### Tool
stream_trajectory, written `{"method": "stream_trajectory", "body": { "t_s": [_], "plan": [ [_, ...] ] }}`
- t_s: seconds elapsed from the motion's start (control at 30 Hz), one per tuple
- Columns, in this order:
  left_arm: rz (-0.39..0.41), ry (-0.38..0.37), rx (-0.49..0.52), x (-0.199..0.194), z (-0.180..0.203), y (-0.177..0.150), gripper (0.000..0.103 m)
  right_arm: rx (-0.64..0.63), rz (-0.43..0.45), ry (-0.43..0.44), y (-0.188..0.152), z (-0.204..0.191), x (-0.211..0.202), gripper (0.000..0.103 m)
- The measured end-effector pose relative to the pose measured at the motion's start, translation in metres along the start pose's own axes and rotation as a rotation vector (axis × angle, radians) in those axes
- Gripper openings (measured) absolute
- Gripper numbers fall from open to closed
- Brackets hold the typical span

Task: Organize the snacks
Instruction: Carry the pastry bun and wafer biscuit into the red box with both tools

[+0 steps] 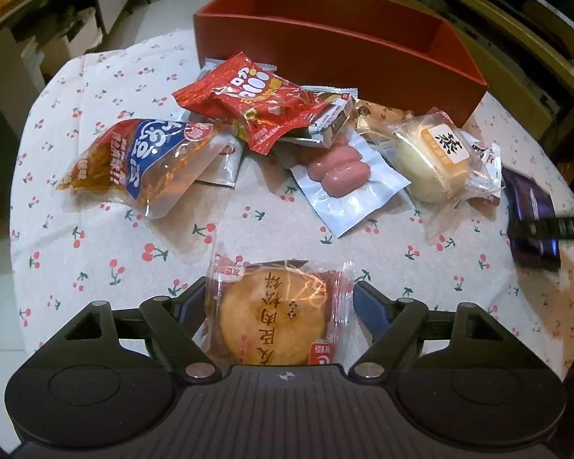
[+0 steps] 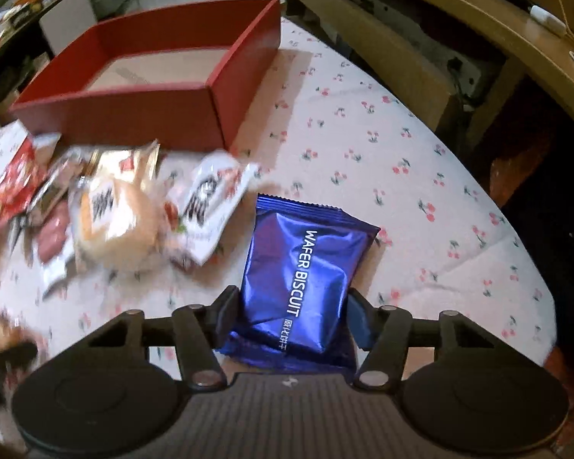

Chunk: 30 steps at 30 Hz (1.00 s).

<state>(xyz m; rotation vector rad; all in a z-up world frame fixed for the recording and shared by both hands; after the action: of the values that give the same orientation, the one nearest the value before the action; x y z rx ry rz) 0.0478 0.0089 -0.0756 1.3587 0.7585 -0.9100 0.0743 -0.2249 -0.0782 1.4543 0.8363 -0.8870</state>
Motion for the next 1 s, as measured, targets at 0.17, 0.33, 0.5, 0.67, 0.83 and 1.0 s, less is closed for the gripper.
{"method": "stream_trajectory", "body": {
  "t_s": [0.17,0.33,0.5,0.67,0.83,1.0],
  "plan": [
    [0.0,-0.003,0.005,-0.005,0.0,-0.006,0.081,-0.026,0.024,0.025,-0.015,-0.007,-0.019,0.07],
    [0.002,0.016,0.015,-0.008,0.002,-0.01,0.078,-0.02,0.061,0.071,-0.023,-0.012,-0.039,0.07],
    [0.007,0.025,0.026,-0.012,0.004,-0.011,0.071,-0.011,0.092,0.102,-0.026,-0.013,-0.052,0.07],
    [0.012,0.043,0.032,-0.014,0.002,-0.014,0.069,-0.013,0.114,0.13,-0.025,-0.015,-0.057,0.07],
    [0.026,0.052,0.014,-0.02,-0.005,-0.013,0.069,-0.033,0.127,0.156,-0.023,-0.022,-0.059,0.07],
    [0.045,0.049,0.006,-0.026,-0.006,-0.008,0.068,-0.038,0.138,0.169,-0.021,-0.025,-0.061,0.07]
  ]
}}
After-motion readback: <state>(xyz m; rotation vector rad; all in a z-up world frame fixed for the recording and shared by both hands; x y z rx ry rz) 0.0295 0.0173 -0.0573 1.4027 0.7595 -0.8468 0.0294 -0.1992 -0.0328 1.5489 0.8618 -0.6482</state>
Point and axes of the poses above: each gripper's, at about its wrist camera, not at the fingertips, and x roughly the way its jaws point, z to its right, y to its top, the point moved 5 cm from there along x, roughly the way its jaws point, and after that the axes turned 3 degrees about -x, right-handed, at the moved point
